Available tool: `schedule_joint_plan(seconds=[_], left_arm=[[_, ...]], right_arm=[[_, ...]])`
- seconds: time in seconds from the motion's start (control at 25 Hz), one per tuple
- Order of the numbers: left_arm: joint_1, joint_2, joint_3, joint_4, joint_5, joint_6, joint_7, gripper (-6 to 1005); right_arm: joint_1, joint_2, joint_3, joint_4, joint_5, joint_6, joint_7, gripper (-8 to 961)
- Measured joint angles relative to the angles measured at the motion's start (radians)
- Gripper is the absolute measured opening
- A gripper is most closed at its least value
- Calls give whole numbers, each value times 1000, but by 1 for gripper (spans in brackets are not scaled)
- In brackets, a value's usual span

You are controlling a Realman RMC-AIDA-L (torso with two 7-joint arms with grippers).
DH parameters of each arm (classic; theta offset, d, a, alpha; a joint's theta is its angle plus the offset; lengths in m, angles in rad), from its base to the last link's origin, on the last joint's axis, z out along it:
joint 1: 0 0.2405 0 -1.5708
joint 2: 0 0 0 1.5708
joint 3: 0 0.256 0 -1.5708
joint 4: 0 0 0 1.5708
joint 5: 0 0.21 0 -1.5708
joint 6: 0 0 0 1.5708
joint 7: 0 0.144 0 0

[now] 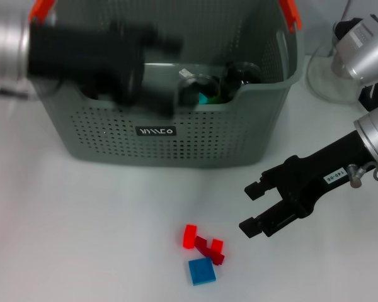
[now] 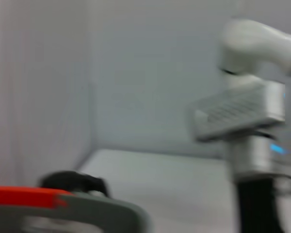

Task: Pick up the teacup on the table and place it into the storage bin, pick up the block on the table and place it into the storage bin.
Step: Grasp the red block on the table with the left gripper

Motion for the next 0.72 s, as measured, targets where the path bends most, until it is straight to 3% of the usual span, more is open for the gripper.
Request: schedule_joint_plan(seconds=[0.16,0.36,0.72], left_arm=[[84,-31,8,89,-2,130,53,953],[160,-44,75,117,27,147,115,951],[132,-48,178,-46,157,123,202,951]], right_arm=[[-2,0,1,7,0,6,4,938],[-3,0,2,8,0,13,6,938],[-3,-1,0,9,0,14,11,938]])
